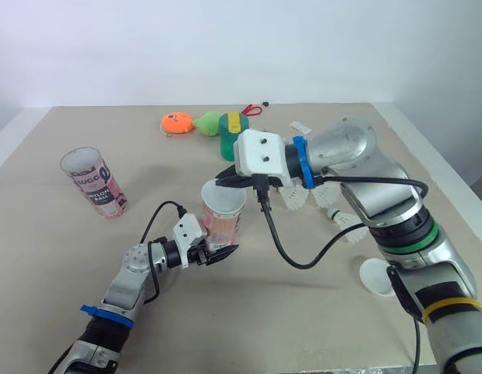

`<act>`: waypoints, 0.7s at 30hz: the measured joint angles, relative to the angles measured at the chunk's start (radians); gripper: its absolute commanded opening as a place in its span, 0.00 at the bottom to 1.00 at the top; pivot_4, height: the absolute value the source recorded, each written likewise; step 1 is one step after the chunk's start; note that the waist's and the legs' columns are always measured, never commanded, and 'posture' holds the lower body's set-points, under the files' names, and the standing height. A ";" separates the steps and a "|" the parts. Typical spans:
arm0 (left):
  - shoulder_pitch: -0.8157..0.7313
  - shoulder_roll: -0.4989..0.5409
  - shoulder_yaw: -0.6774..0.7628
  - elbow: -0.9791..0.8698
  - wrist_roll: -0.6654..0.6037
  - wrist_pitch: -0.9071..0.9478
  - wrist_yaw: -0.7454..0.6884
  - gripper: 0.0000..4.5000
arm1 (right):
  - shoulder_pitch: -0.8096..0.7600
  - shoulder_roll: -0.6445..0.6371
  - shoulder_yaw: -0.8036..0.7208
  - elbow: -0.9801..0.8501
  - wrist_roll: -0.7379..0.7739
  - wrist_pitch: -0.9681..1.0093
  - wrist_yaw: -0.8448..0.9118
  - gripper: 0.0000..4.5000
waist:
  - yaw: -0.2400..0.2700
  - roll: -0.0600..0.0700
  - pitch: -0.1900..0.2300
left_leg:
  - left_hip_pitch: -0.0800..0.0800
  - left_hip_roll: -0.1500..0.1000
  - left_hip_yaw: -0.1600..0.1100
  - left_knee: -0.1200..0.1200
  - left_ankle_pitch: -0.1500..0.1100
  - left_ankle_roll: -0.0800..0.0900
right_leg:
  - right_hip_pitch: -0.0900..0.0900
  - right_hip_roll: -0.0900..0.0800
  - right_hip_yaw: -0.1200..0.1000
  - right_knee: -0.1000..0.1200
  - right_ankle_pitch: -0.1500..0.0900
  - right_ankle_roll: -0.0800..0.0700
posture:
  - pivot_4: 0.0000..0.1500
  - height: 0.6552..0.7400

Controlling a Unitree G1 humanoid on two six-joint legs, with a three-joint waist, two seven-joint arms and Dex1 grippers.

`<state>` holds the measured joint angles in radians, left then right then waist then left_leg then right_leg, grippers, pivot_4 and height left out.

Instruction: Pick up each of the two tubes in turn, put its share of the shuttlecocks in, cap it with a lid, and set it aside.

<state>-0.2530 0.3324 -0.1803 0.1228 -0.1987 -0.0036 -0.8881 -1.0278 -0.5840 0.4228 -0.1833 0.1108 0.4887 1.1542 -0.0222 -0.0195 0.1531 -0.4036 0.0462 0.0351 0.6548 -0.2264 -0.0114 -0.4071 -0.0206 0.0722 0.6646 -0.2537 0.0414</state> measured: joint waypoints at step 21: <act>0.002 0.002 0.000 -0.004 0.002 0.002 0.000 0.73 | 0.033 0.014 0.011 -0.013 -0.085 -0.079 -0.001 0.26 | 0.000 0.000 -0.001 | 0.001 0.000 0.000 -0.002 0.000 0.000 | 0.000 0.000 0.000 0.000 -0.001 -0.001 | 1.00 1.00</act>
<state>-0.2512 0.3340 -0.1804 0.1190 -0.1970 -0.0020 -0.8885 -0.9945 -0.5702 0.4343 -0.1964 0.0255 0.4096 1.1534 -0.0224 -0.0190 0.1525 -0.4027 0.0464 0.0352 0.6532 -0.2265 -0.0115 -0.4072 -0.0208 0.0720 0.6642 -0.2548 0.0406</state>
